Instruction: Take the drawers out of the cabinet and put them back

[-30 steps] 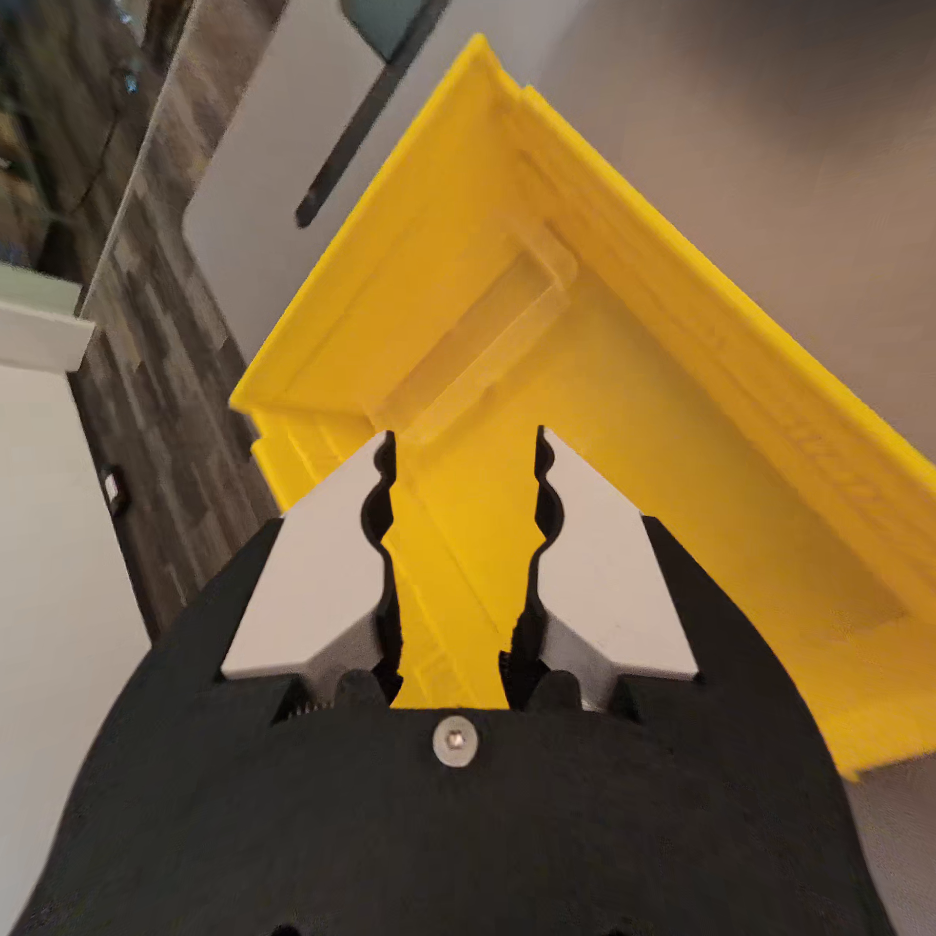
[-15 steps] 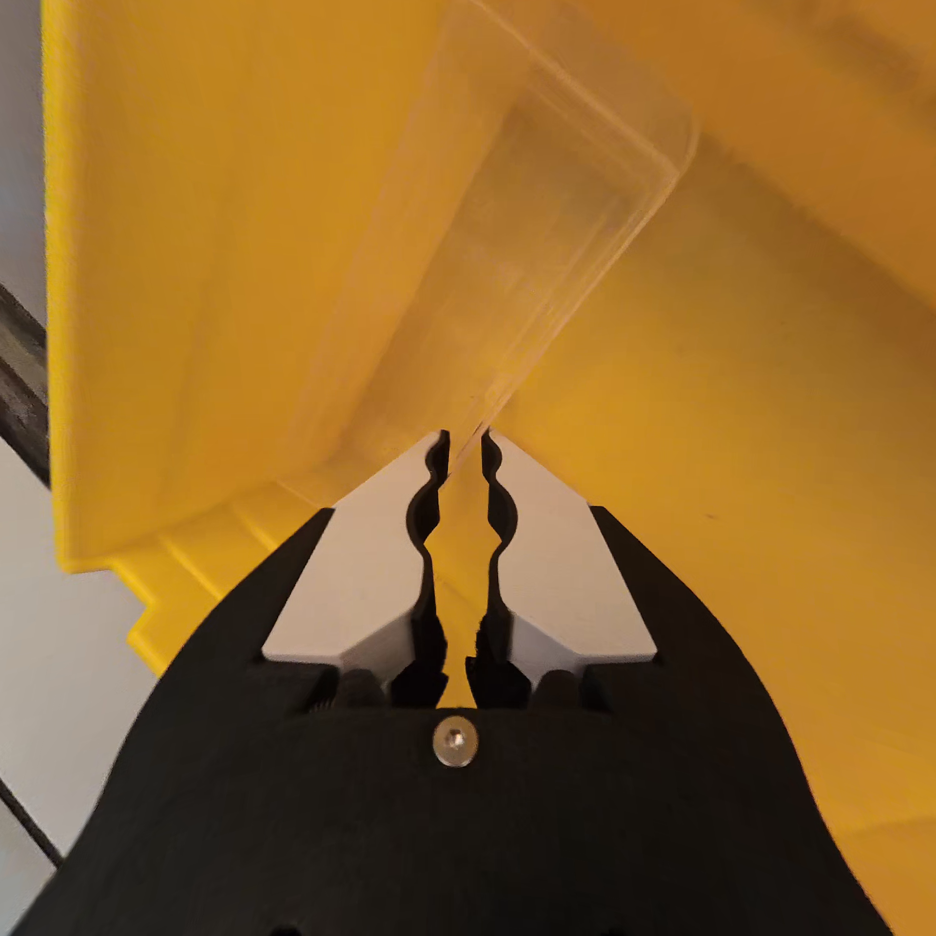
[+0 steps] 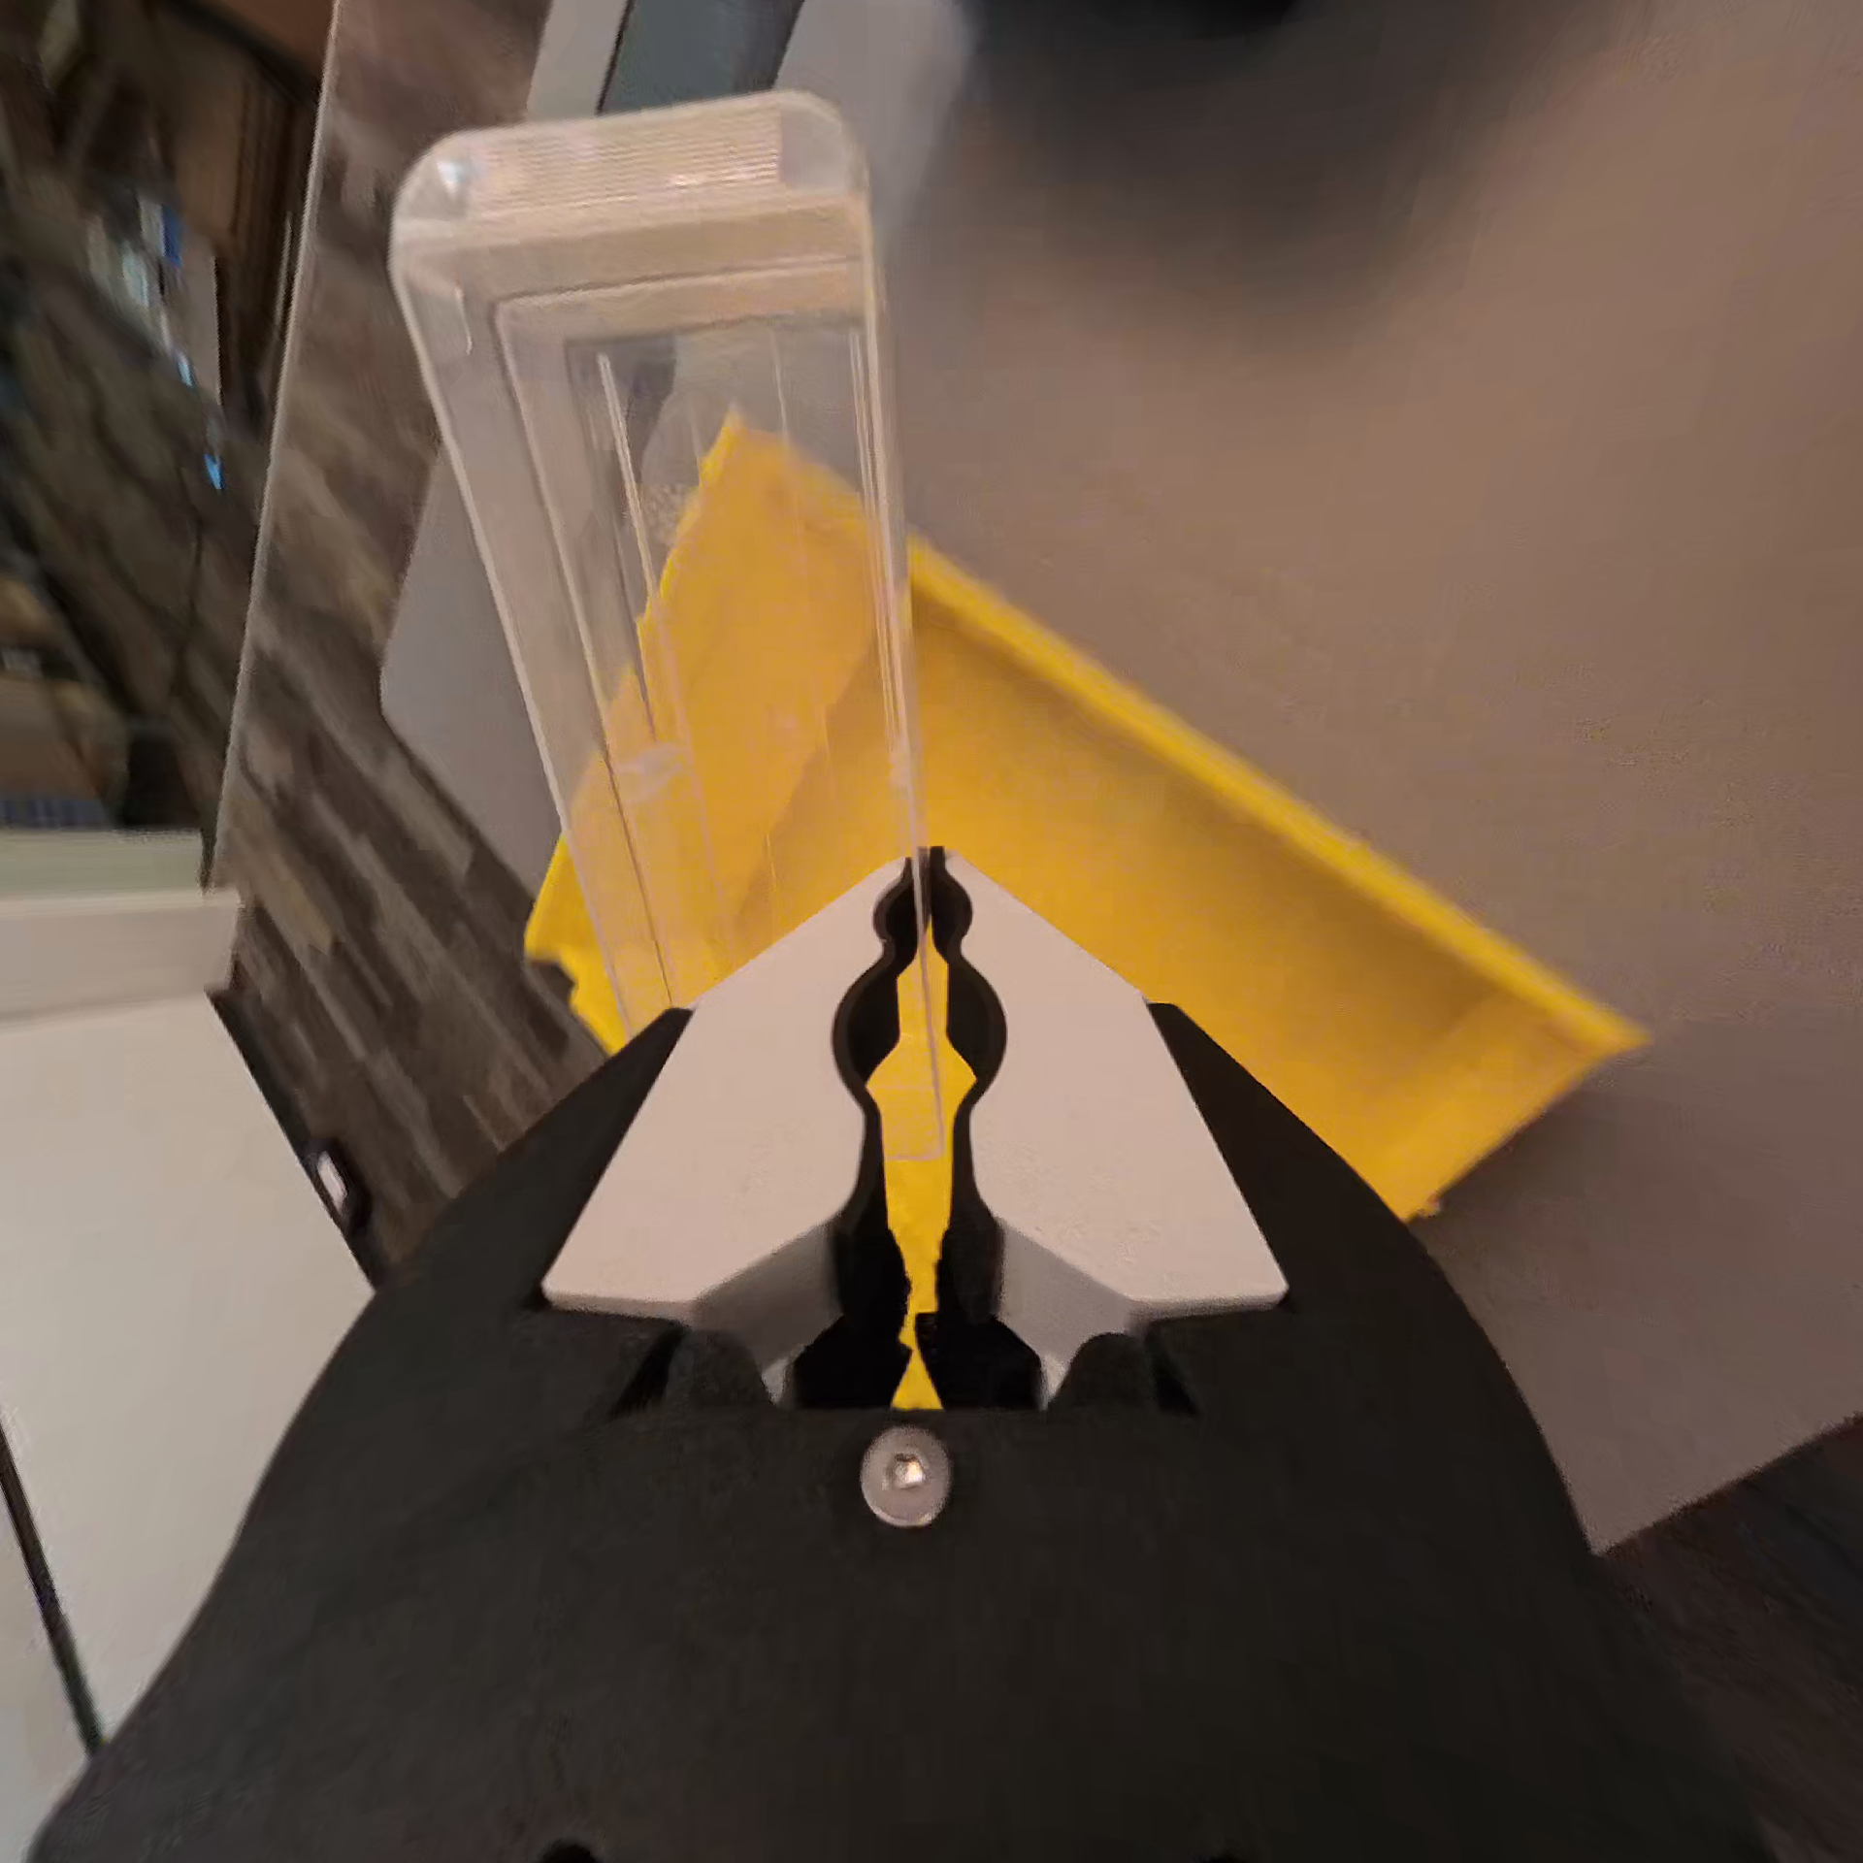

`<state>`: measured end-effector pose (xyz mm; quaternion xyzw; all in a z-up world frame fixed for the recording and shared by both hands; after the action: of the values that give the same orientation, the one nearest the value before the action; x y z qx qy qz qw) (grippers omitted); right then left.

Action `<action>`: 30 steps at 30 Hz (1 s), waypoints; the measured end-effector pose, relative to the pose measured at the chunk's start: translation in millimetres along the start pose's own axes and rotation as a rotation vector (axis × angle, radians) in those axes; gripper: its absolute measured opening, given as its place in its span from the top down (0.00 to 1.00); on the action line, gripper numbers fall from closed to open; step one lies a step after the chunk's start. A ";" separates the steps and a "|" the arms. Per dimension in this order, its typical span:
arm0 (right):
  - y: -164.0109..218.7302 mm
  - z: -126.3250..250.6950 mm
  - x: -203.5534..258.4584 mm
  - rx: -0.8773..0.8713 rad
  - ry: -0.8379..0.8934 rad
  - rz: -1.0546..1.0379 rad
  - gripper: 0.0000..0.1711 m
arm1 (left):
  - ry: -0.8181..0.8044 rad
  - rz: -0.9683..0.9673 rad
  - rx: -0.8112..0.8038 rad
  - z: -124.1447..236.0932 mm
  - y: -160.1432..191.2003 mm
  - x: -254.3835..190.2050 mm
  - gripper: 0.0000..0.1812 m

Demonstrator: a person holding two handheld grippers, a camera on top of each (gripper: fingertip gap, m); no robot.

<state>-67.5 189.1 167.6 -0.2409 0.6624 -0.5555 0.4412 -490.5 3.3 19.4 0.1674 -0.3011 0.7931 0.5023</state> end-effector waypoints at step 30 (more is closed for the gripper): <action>-3.1 37.0 13.2 -0.048 -0.104 0.008 0.98 | 0.251 -0.412 -0.120 -95.9 -148.2 -147.5 0.68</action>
<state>-42.9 158.2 166.6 -0.2771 0.6527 -0.5244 0.4714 -289.2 9.1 -91.6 0.0952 -0.2423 0.6691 0.6961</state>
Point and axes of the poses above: each gripper's, where its closed fingertips meet, z back along the fingers, y out of its underside, x = y × z across the jaws, the point moved 2 cm from there along z, back along the fingers, and after that the axes turned 6 degrees about -z, right-handed, at the moved point
